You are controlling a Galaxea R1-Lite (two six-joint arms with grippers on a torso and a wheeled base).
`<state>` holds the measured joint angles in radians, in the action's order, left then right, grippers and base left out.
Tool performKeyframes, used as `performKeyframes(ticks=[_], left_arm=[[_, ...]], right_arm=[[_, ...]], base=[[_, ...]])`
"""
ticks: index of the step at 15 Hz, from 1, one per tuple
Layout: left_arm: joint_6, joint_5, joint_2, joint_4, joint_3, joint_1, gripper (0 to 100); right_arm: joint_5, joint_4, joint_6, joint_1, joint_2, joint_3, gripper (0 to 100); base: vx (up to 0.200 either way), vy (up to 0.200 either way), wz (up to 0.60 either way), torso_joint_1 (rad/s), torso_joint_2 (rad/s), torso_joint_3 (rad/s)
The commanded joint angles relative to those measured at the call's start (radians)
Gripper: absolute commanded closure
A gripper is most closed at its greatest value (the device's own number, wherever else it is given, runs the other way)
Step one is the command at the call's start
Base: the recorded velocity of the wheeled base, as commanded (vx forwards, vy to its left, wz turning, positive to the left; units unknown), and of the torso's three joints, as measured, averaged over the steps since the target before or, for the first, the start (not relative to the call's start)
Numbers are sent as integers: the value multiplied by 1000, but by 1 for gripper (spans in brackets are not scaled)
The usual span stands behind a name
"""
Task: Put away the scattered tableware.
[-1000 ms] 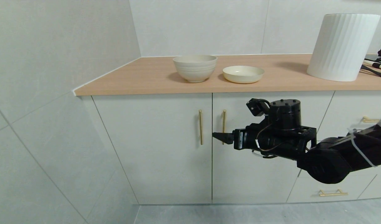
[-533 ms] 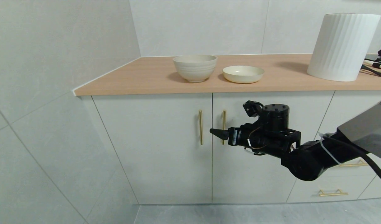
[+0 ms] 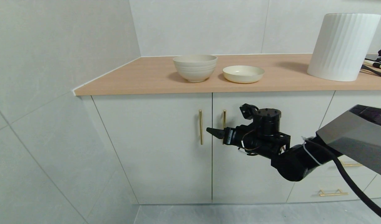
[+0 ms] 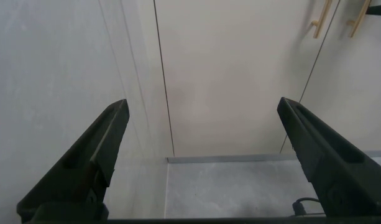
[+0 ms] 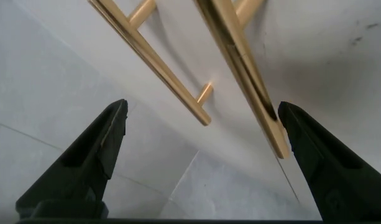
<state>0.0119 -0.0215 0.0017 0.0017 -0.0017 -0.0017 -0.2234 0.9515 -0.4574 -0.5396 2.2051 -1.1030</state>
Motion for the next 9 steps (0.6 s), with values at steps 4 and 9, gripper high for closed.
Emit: performKeyframes(ticks=[4,9], left_arm=[[0,0,1,0,0,0,0],[0,0,1,0,0,0,0]], right_arm=[[-1,16,-64,-17,11,-17,0],[-2,20,-69,-20,-5,-5,0]], base=[[0,0,0,0,0,0],[0,0,0,0,0,0]])
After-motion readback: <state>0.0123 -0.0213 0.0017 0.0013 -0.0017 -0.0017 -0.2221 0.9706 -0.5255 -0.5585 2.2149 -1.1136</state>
